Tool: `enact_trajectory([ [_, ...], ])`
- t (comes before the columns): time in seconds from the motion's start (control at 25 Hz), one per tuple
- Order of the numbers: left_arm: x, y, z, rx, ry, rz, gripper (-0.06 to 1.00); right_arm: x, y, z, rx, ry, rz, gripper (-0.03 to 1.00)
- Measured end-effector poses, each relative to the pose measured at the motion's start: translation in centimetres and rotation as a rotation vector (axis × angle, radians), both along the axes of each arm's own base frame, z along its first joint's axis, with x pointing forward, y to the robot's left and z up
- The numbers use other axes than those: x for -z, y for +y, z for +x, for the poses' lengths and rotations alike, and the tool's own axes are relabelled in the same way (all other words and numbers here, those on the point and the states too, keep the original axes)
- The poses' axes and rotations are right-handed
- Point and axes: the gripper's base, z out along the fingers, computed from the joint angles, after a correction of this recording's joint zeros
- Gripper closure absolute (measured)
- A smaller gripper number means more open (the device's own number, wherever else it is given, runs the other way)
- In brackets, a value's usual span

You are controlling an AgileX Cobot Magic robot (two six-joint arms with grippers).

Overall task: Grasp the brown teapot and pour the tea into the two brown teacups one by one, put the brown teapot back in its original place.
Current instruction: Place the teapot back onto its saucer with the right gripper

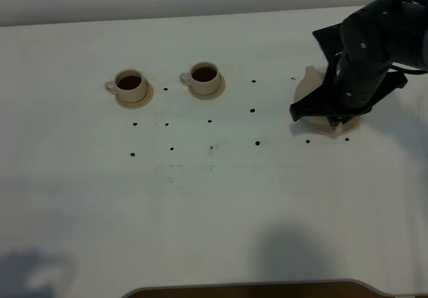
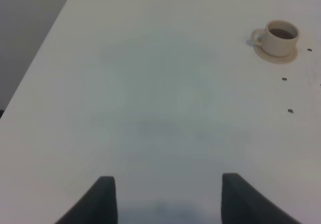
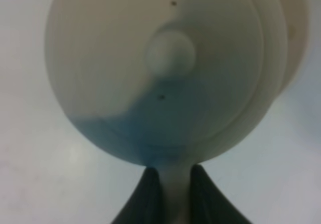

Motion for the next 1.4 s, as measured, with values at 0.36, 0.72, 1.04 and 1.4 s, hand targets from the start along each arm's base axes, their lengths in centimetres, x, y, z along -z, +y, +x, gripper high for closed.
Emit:
enact_trajectory([
  [0.36, 0.0, 0.0, 0.0, 0.0, 0.0, 0.0, 0.45, 1.1, -1.7, 0.3, 0.041, -0.03, 0.016, 0.85],
  [0.72, 0.0, 0.0, 0.0, 0.0, 0.0, 0.0, 0.45, 3.0, -1.4, 0.8, 0.05, -0.017, 0.033, 0.85],
  [1.04, 0.0, 0.0, 0.0, 0.0, 0.0, 0.0, 0.45, 3.0, -1.4, 0.8, 0.05, -0.017, 0.033, 0.85],
  [1.4, 0.0, 0.0, 0.0, 0.0, 0.0, 0.0, 0.45, 3.0, -1.5, 0.7, 0.052, -0.002, 0.023, 0.84],
])
